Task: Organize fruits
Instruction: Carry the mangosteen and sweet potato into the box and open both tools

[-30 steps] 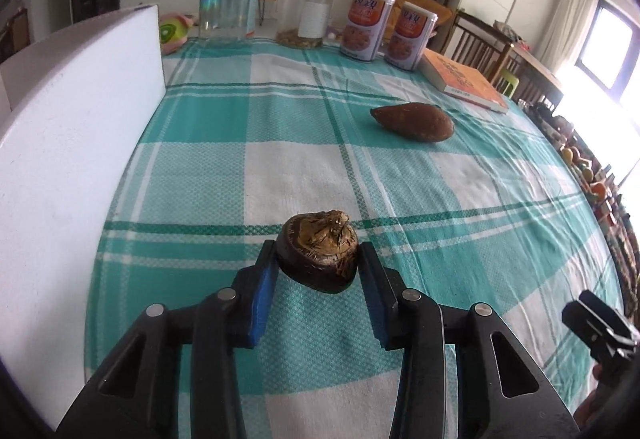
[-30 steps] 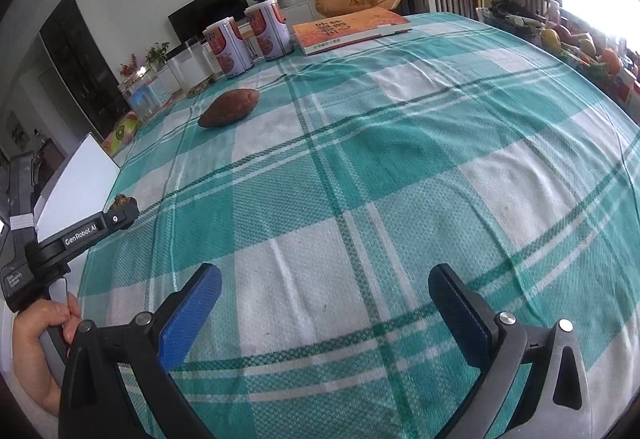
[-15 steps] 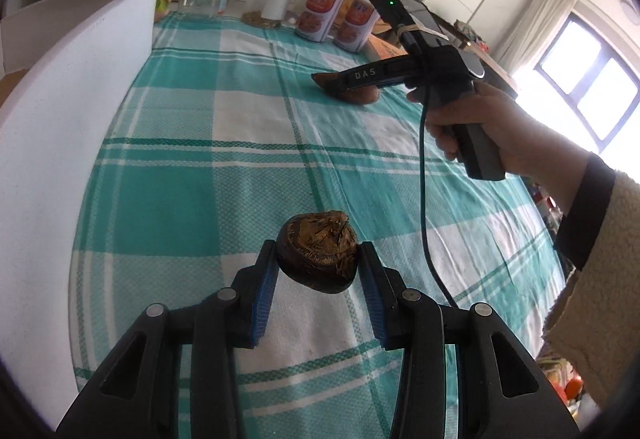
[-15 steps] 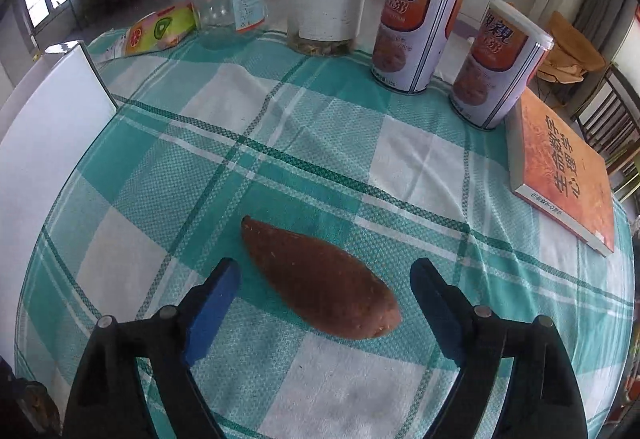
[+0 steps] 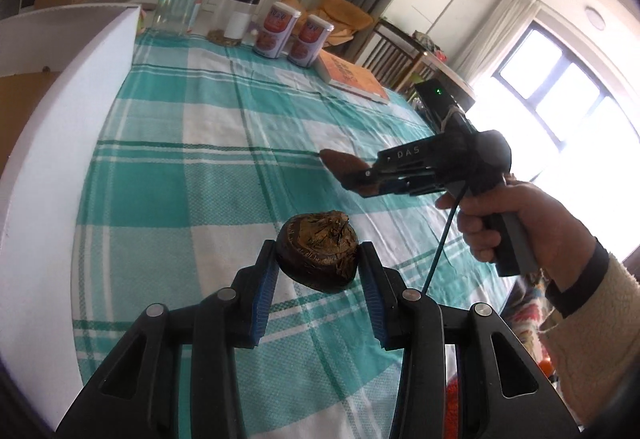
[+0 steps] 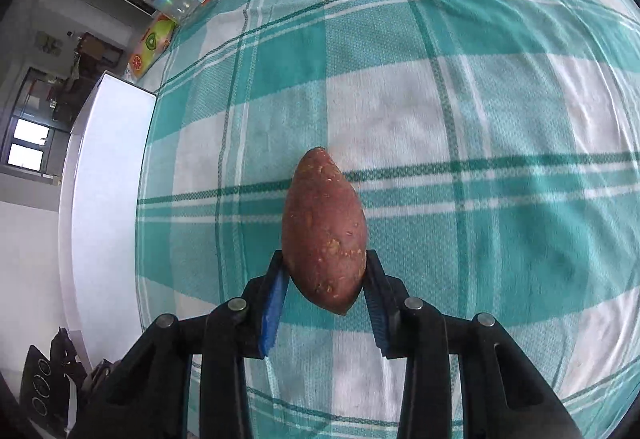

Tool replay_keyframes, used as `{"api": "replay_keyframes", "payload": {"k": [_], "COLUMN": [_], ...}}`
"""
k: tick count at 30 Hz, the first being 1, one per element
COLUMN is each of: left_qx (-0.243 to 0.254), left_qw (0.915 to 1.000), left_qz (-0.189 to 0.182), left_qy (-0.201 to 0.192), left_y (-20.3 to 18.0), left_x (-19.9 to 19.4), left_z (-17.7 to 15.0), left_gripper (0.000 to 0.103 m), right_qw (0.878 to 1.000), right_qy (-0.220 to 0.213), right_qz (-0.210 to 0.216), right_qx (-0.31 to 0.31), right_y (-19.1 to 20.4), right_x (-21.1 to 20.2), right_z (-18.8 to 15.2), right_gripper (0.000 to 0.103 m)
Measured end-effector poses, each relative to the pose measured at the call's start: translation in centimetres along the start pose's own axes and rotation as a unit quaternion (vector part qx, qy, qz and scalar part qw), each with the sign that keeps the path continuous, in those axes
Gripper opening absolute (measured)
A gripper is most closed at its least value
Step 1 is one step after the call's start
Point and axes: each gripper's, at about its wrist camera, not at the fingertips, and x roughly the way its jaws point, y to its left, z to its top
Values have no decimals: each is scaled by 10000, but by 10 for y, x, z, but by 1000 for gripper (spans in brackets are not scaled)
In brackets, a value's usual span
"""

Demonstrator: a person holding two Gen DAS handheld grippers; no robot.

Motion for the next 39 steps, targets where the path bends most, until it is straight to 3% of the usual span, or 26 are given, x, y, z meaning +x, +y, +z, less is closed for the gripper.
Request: {"api": "replay_keyframes", "payload": {"k": [3,6,8,10,12,13,15,18,20,22,24,27,29,34,37,39], "left_qx": [73,8,-11,14,25,7,-82,-335,-505,-664,-803,-893,-885,-997,-1266,-1457], "left_qw": [10000,10000,10000,10000,10000,10000,9998,9978,9960,9947,9928,9861,9795,9659,9581,9569], "left_qz": [-36,-39,-32,1,0,-24,-167,-555,-639,-451,-24,1004,1636,2383,2569,2509], "left_qy": [1,47,34,-17,-56,-66,-70,-149,-362,-639,-893,-982,-773,-179,-1,-81], "left_y": [-1,2,3,2,2,2,2,10,22,44,72,118,147,194,217,222], "left_x": [-12,-21,-27,-33,-40,-43,-56,-90,-119,-148,-171,-184,-175,-150,-150,-157], "left_z": [-8,-16,-19,-19,-19,-18,-18,-12,-3,8,20,31,36,31,20,17], "left_gripper": [41,41,41,41,41,41,41,41,41,41,41,41,41,42,42,44], "right_qw": [9991,9987,9960,9927,9902,9896,9901,9995,9963,9856,9718,9584,9549,9563,9577,9598], "right_qy": [-148,-180,-280,-363,-169,-53,-54,-204,-464,-646,-726,-749,-690,-389,-353,-244], "right_qz": [-292,-396,-720,-955,-1125,-1163,-1188,-144,670,1496,2095,2312,2157,1348,753,598], "right_qx": [-281,-278,-447,-641,-806,-844,-741,-214,-273,-460,-802,-1500,-1919,-2567,-2753,-2730], "right_y": [10,12,18,28,34,35,38,43,71,117,174,265,315,394,412,409], "right_x": [1,-2,-4,0,12,16,17,4,-15,-33,-44,-44,-33,25,58,72], "right_z": [-26,-25,-18,-6,2,3,0,-14,-26,-34,-41,-56,-70,-96,-107,-112], "right_gripper": [37,42,69,72,66,41,41,41,41,41,41,41,41,41,41,42]}}
